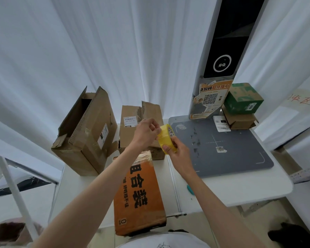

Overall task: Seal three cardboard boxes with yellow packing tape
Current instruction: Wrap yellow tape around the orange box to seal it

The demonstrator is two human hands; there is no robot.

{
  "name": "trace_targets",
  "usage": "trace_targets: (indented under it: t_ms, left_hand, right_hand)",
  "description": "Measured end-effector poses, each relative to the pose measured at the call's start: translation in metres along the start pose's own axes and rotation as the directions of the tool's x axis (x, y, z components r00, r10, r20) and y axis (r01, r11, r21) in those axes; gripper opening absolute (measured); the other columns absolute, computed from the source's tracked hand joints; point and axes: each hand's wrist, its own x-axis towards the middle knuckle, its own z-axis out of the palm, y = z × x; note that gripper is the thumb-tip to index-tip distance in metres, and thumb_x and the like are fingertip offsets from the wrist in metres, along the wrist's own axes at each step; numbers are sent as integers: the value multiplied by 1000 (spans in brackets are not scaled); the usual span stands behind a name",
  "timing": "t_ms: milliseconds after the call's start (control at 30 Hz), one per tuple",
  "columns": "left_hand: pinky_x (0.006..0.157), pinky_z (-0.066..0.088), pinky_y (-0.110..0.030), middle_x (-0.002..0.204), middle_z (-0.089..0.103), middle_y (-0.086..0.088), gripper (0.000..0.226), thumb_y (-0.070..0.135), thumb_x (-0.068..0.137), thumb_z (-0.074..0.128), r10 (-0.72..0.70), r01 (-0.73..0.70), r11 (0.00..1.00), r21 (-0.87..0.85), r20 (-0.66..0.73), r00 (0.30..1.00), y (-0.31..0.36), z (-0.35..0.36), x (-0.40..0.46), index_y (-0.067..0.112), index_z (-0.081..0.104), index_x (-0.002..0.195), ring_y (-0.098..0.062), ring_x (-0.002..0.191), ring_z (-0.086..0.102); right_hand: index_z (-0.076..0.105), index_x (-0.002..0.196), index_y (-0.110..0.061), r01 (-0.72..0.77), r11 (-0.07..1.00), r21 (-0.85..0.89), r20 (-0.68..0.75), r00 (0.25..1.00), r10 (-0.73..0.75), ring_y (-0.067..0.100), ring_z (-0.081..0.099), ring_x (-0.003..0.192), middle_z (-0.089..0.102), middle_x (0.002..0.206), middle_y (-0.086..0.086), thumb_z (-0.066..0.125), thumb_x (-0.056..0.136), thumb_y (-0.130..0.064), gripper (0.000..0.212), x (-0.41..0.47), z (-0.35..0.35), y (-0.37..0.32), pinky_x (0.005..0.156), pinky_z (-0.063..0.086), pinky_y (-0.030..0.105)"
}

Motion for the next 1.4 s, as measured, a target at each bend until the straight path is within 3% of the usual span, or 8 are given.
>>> trace_targets:
  t_ms: [200,400,567,767,967,1067,1167,1400]
  left_hand:
    - [71,63,-45,103,62,-12,47,11,83,81,-194,206,972,-116,107,975,0,21,14,19,47,114,-31,88,71]
    - [100,46,-38,127,47,-3,70,56,82,77,-205,160,956,246,169,964,-17,47,26,17,47,132,-22,115,50]
    - [100,51,-48,122,61,-6,49,57,93,62,-203,178,969,172,138,969,-37,56,21,18,55,120,-24,113,58]
    - [96,54,-44,108,60,-1,25,42,98,61,-181,160,966,204,88,980,-57,47,9,20,59,109,-19,103,60]
    - [101,47,-46,111,61,2,18,26,103,54,-118,113,959,258,2,993,-76,33,-3,19,69,110,-19,108,56]
    - [103,42,-44,117,66,-1,25,25,105,50,-80,82,935,345,-20,997,-87,22,-11,19,72,114,-22,112,56]
    - [103,40,-42,120,69,-1,29,30,106,49,-82,57,920,387,49,995,-102,13,-19,20,74,119,-23,113,59]
    - [97,48,-44,118,71,7,37,49,103,47,-86,42,932,361,108,990,-115,11,-32,30,73,122,-16,108,64]
  right_hand:
    - [62,109,-13,-94,996,-11,-21,995,93,4,57,78,64,91,-4,69,95,-24,19,-4,-8,23,68,45,16]
    - [65,108,-16,-302,931,202,-39,948,316,11,61,86,66,96,3,63,100,-21,9,-8,-16,49,76,50,28]
    - [57,127,-20,-546,540,640,20,715,699,26,63,105,65,118,10,51,105,-28,25,14,-35,96,98,51,49]
    - [50,136,-21,-614,252,748,137,514,847,36,56,120,58,128,15,60,98,-34,41,26,-48,160,100,51,56]
    - [33,147,-13,-492,200,847,1,379,925,38,50,127,46,144,20,58,90,4,65,27,-41,198,75,61,48]
    - [35,144,-9,-447,200,872,-58,311,949,36,50,130,47,143,18,56,92,9,59,24,-43,202,102,52,51]
    - [39,145,-12,-451,267,852,-134,305,943,32,54,124,49,143,17,58,90,11,62,23,-44,207,103,52,45]
    - [53,136,-4,-760,272,590,-373,43,927,33,56,122,45,148,15,54,95,-9,41,25,-42,199,91,52,39]
